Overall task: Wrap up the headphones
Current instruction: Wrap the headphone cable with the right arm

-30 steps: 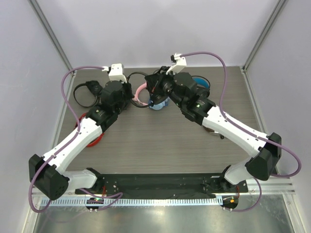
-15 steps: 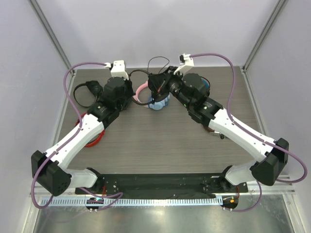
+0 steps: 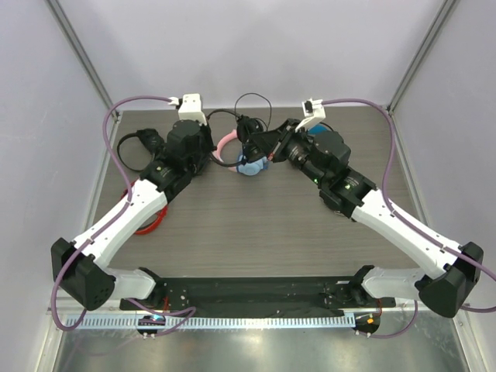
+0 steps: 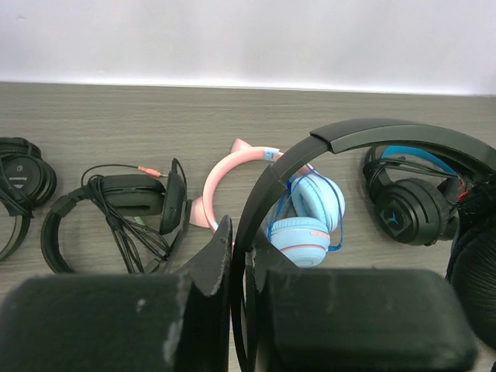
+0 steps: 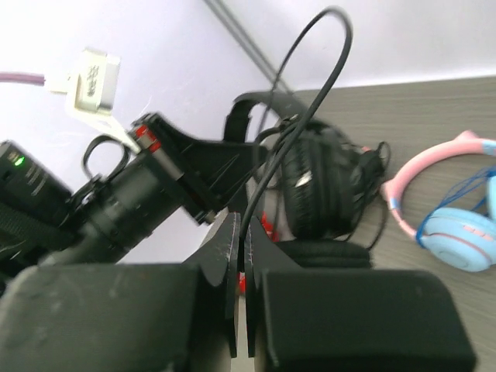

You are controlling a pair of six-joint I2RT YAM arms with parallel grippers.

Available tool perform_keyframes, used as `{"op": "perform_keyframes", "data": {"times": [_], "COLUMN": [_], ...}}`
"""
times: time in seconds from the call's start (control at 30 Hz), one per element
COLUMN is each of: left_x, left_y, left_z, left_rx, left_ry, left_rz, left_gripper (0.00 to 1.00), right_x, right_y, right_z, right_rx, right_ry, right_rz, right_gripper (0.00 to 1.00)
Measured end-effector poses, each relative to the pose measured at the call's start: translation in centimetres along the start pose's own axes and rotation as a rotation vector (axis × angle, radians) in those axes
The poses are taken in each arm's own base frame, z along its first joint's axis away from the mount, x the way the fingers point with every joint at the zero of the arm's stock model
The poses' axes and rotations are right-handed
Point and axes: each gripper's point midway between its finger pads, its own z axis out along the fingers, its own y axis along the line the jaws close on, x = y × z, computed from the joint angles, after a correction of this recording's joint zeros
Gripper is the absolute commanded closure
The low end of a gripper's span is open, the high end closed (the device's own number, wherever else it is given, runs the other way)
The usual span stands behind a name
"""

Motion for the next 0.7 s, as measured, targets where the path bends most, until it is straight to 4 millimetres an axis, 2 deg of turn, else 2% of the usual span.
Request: {"op": "perform_keyframes", "data": {"times": [0.23, 0.37, 0.47, 0.7], "left_x": [0.4, 0.3, -0.1, 0.2], "left_y": [-0.2, -0.6, -1.0, -1.2], "left_z": [-0.1, -0.3, -0.4, -0.6], "left_rx": [0.018, 0.045, 0.060, 0.081], "left_ry": [0.019, 0.032, 0.029, 0.044], "left_rz": [0.011, 0.029, 0.029, 0.039], "left_gripper": [1.00, 1.00, 1.00, 1.00], "right_x": [-2.3, -3.9, -4.3, -2.0], "right_y": [-3.1, -3.6, -3.3, -5.1], "right_z": [0.4, 1.3, 2.2, 3.1], "right_rx": [0.052, 0.009, -0.059, -0.124], "right_ry": [0.019, 0.066, 0.127, 0.273], "right_rz": [-0.055, -0.080, -0.083, -0.066], "right_gripper": [0.99, 0.99, 0.99, 0.99]}}
